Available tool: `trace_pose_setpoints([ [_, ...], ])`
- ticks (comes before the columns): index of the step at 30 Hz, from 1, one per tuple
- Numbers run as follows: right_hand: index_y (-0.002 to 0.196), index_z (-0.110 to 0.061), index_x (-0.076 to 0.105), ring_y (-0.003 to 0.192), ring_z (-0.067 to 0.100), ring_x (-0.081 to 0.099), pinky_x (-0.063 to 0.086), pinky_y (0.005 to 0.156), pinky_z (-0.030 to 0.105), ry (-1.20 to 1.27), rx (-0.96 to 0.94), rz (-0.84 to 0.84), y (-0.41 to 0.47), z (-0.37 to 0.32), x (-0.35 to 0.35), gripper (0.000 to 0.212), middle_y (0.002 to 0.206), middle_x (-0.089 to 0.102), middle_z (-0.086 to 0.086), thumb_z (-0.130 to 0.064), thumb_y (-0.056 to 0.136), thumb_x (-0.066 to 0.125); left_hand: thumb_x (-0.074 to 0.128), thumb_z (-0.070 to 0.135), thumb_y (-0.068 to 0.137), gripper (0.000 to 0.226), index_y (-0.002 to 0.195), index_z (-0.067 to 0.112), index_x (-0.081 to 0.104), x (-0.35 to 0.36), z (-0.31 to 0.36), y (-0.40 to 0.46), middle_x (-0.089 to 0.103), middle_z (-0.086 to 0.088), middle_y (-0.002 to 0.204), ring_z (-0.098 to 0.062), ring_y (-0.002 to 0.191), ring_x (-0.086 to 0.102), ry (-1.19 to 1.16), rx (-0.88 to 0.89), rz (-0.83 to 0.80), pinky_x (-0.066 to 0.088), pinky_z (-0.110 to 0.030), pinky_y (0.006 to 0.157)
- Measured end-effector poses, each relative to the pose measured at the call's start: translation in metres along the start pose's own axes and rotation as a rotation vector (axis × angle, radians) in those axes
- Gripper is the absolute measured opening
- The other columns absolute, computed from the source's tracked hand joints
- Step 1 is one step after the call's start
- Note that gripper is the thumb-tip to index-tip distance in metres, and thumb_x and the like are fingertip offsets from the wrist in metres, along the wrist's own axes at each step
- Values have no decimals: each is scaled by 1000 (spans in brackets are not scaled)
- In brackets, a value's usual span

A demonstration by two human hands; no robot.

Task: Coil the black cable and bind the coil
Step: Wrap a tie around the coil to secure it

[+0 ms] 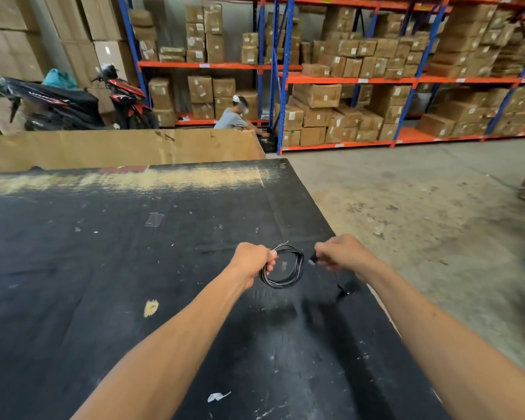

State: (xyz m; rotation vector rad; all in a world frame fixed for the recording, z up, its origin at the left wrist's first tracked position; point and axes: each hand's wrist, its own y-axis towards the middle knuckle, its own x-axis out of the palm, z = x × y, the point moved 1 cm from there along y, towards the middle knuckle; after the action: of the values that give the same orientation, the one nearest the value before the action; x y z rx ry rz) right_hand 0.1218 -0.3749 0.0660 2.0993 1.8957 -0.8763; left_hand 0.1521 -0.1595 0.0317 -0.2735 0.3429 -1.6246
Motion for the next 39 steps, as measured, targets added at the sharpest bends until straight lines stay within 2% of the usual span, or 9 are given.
trace_pose_setpoints([
  [4, 81, -10, 62, 65, 18, 78, 61, 53, 25, 372, 39, -54, -5, -4, 5, 10, 71, 79, 12, -14, 90, 58, 59, -1, 88, 14, 76, -3, 67, -4, 2, -7, 57, -8, 59, -16, 49, 49, -13, -16, -5, 43, -26, 49],
  [9, 82, -9, 58, 61, 20, 75, 55, 47, 25, 367, -217, -98, -14, -55, 40, 13, 86, 75, 16, -8, 95, 58, 59, -2, 88, 14, 75, -2, 66, -61, 31, -22, 56, -8, 59, -16, 49, 50, -103, 48, 128, 43, -26, 47],
  [12, 78, -4, 59, 72, 28, 79, 62, 57, 29, 411, -343, -91, -23, -50, 44, 15, 93, 79, 18, 2, 92, 61, 58, -2, 89, 16, 74, -2, 65, -56, 25, -23, 56, -8, 59, -16, 49, 50, -106, 23, 118, 43, -25, 46],
  [15, 77, -5, 65, 82, 29, 79, 65, 74, 36, 266, -433, -81, -33, -51, 50, 13, 86, 81, 13, 4, 86, 68, 56, -3, 90, 17, 75, -2, 64, -54, 29, -23, 54, -9, 60, -16, 49, 48, -154, 17, 92, 42, -26, 47],
  [19, 77, -12, 72, 78, 12, 77, 62, 80, 36, -22, -503, -3, -41, -54, 63, 7, 80, 81, -4, -7, 78, 77, 58, -1, 92, 6, 91, -2, 64, -49, 32, -25, 57, -10, 65, -17, 52, 52, -167, 41, 58, 47, -26, 51],
  [24, 80, -15, 74, 80, 13, 75, 59, 82, 34, -48, -469, 117, -42, -57, 71, 4, 81, 80, -2, -12, 80, 76, 56, -1, 95, 35, 130, -2, 56, -45, 35, -33, 59, -11, 70, -19, 57, 55, -220, 71, -14, 52, -27, 57],
  [31, 75, -22, 68, 75, 7, 71, 55, 75, 30, -82, -454, 203, -43, -56, 83, 10, 74, 76, -6, -17, 82, 74, 60, -4, 91, 71, 153, 10, 28, -51, 36, -40, 63, -12, 71, -20, 53, 61, -273, 51, -86, 53, -31, 58],
  [35, 76, -24, 71, 76, 0, 71, 55, 73, 26, 92, -456, 224, -44, -61, 83, 8, 77, 78, -9, -18, 80, 74, 62, 0, 92, 60, 144, 11, 36, -49, 36, -43, 69, -6, 61, -17, 54, 65, -343, 12, -146, 54, -30, 56],
  [39, 80, -19, 72, 87, 11, 76, 58, 80, 30, 300, -464, 156, -43, -58, 81, 10, 85, 79, -4, -10, 82, 71, 61, 5, 93, 5, 95, 2, 65, -51, 38, -49, 68, -6, 66, -16, 59, 66, -339, -45, -238, 57, -28, 57],
])
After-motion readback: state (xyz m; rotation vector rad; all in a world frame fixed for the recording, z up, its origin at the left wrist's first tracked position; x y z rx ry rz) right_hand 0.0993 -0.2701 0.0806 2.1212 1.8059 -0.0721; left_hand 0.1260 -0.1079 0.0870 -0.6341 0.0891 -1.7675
